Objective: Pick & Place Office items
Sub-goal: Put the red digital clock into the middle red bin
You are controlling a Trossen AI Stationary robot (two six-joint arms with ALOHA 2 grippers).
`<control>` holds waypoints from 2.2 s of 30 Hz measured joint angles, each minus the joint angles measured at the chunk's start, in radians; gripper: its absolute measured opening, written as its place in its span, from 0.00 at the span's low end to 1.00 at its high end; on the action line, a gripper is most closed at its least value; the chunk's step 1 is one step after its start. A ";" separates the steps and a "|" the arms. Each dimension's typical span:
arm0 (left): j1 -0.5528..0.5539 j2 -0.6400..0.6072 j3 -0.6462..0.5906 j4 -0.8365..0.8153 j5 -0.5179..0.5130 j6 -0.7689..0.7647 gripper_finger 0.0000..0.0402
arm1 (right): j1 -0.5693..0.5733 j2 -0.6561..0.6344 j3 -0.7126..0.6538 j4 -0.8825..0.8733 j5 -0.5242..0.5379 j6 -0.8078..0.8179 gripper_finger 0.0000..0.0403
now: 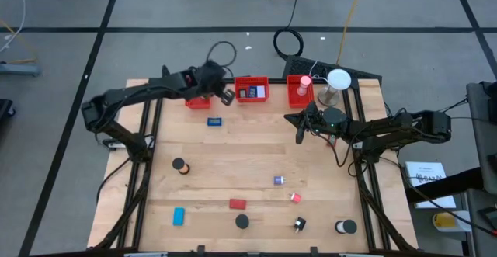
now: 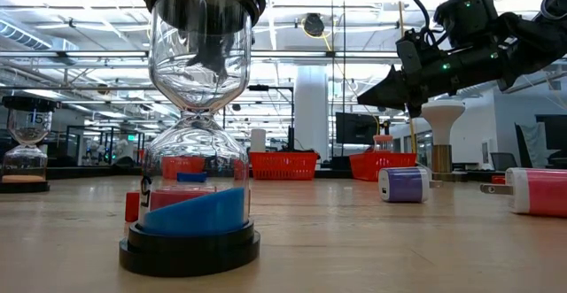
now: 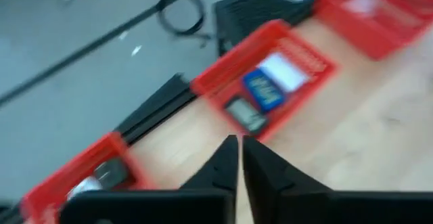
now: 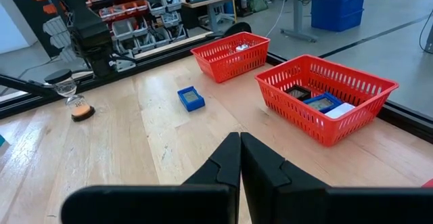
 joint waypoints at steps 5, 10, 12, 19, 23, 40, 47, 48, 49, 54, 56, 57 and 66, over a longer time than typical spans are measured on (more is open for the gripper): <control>-0.081 -0.001 0.000 0.105 0.026 0.053 0.03 | 0.000 0.000 0.000 0.003 0.000 0.000 0.01; -0.147 -0.002 -0.080 0.312 0.057 0.065 0.02 | 0.000 0.000 0.000 0.002 0.000 0.000 0.01; -0.166 -0.001 -0.143 0.428 0.095 0.061 0.01 | 0.000 0.000 0.000 0.002 0.000 0.000 0.01; -0.248 -0.001 -0.388 0.877 0.130 0.003 0.03 | 0.000 0.000 0.000 0.002 0.000 0.000 0.01; -0.309 -0.001 -0.464 0.999 0.128 0.028 0.01 | 0.000 0.000 0.000 0.002 0.000 0.000 0.01; -0.466 -0.001 -0.338 0.793 0.046 0.035 0.06 | 0.000 0.000 0.000 0.002 0.000 0.000 0.01; -0.491 0.008 -0.162 0.460 -0.004 0.038 0.06 | 0.000 0.000 0.000 0.002 0.000 0.000 0.01; -0.494 0.012 -0.147 0.428 -0.006 0.038 0.06 | 0.000 0.000 0.000 0.002 0.000 0.000 0.01; -0.496 0.020 -0.132 0.420 -0.009 0.037 0.06 | 0.000 0.000 0.000 0.001 0.000 0.000 0.01; -0.497 0.052 -0.083 0.360 -0.010 0.007 0.06 | 0.000 0.000 0.000 0.000 0.000 0.000 0.01; -0.499 0.064 -0.077 0.331 -0.010 0.003 0.06 | 0.000 0.000 0.000 0.007 0.000 0.000 0.01; -0.502 0.072 -0.070 0.334 -0.009 0.003 0.06 | 0.000 0.000 0.000 0.006 0.000 0.000 0.01; -0.529 0.128 -0.062 0.361 -0.002 0.002 0.06 | 0.000 0.000 0.000 0.003 0.000 0.000 0.01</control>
